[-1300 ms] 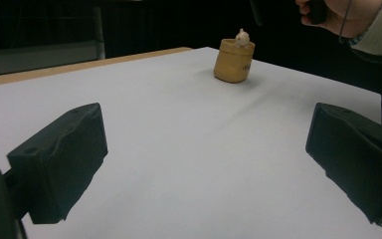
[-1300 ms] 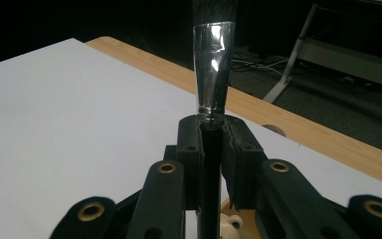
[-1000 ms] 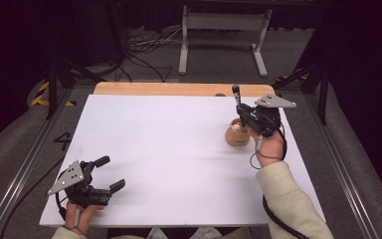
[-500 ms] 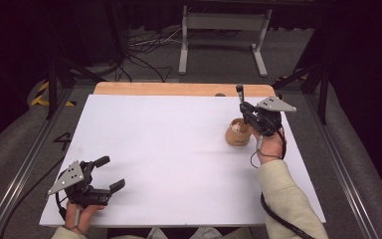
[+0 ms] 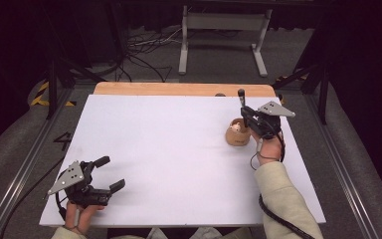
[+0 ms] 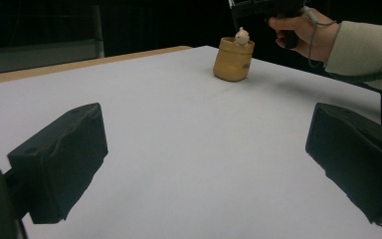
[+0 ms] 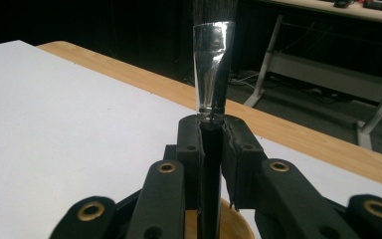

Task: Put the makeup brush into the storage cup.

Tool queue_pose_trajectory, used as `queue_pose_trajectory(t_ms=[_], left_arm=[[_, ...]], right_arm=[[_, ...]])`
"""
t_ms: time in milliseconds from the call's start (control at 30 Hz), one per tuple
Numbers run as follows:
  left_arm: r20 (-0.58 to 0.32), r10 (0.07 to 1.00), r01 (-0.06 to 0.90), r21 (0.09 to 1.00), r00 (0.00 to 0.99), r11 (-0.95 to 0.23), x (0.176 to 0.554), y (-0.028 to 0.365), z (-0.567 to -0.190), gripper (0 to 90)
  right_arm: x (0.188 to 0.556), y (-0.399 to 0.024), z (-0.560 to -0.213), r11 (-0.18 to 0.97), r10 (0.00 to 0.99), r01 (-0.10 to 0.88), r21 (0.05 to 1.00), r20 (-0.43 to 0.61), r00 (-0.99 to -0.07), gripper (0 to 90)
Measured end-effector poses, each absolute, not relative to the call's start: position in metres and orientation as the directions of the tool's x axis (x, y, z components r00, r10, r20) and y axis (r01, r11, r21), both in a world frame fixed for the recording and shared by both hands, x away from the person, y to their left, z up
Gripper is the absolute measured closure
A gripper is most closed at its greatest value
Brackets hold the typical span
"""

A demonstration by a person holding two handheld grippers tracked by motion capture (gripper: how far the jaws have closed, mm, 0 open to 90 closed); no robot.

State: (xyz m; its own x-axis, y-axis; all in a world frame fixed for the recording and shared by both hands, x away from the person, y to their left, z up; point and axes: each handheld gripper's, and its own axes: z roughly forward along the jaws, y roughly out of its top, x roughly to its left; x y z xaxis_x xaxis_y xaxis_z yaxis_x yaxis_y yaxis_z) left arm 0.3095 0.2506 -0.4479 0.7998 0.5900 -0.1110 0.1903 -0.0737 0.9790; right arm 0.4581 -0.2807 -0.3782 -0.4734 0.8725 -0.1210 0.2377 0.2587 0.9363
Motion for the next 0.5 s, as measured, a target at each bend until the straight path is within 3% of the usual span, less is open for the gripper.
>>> queue_pose_trajectory(t_ms=[500], left_arm=[[-0.115, 0.589, 0.194, 0.978, 0.8, -0.072, 0.309, 0.251, -0.448, 3.5]], right_arm=[[0.459, -0.286, -0.398, 0.224, 0.881, 0.299, 0.928, -0.062, -0.469, 79.1]])
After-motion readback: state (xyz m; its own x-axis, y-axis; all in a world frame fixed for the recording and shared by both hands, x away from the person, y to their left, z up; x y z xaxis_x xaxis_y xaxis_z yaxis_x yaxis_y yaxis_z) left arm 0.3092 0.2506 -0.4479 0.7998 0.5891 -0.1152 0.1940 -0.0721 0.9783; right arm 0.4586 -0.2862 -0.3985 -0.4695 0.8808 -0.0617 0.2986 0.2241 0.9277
